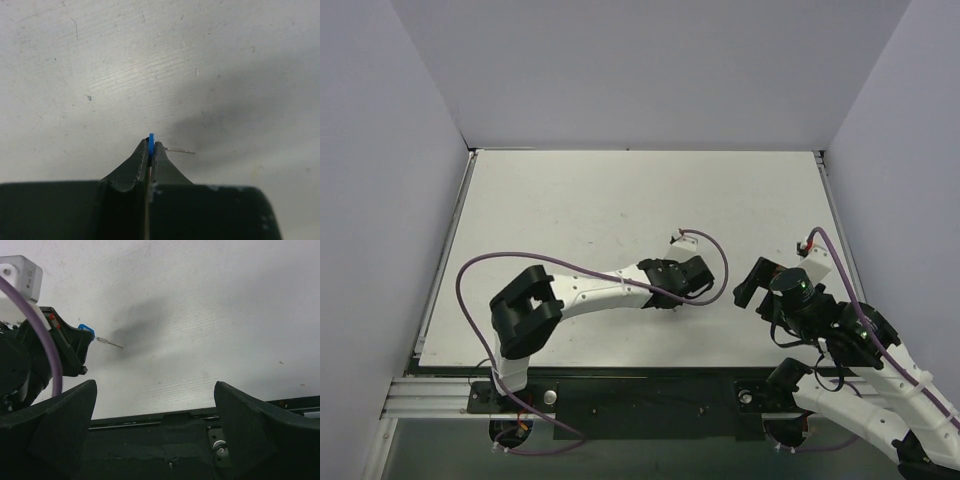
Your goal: Remove the keys from the keyring
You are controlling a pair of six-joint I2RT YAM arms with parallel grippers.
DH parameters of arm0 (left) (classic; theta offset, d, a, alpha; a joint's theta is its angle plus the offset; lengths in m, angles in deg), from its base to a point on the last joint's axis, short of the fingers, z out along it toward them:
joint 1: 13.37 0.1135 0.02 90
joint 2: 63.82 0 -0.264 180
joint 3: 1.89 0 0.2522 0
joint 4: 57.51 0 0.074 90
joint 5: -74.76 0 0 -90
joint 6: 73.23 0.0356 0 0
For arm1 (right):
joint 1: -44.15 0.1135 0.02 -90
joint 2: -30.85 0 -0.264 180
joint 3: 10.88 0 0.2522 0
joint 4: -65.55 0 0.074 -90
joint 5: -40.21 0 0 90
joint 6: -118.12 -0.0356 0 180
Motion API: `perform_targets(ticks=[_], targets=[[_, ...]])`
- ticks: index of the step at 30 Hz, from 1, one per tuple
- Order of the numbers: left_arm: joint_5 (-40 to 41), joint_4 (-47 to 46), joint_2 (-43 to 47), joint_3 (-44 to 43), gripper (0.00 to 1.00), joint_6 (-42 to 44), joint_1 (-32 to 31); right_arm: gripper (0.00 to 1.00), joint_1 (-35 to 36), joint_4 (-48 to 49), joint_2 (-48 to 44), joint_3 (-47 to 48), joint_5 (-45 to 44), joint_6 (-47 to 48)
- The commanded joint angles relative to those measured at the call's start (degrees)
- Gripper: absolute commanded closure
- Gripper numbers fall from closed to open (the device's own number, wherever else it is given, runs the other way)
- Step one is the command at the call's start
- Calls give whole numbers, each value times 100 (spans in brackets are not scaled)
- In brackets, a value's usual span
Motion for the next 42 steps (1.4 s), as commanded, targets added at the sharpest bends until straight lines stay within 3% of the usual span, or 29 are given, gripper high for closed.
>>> perform_targets(ticks=[1, 8, 14, 22, 31, 42], targets=[[-62, 215, 726, -261, 100, -185, 17, 2, 22, 400, -139, 45, 186, 97], [-186, 646, 1227, -490, 100, -440, 8, 0, 22, 1016, -420, -7, 344, 167], [-335, 1436, 1334, -1201, 100, -756, 34, 0, 22, 1841, -649, -279, 590, 273], [-713, 2395, 1386, -2264, 100, -1389, 69, 0, 22, 3685, -1219, -903, 1152, 835], [-1442, 2501, 1860, -2705, 100, -1960, 254, 0, 22, 5595, -1616, -1677, 1486, 1318], [-2110, 2185, 2528, -2722, 100, -2821, 526, 3, 31, 7132, -1124, -1940, 2576, 1793]])
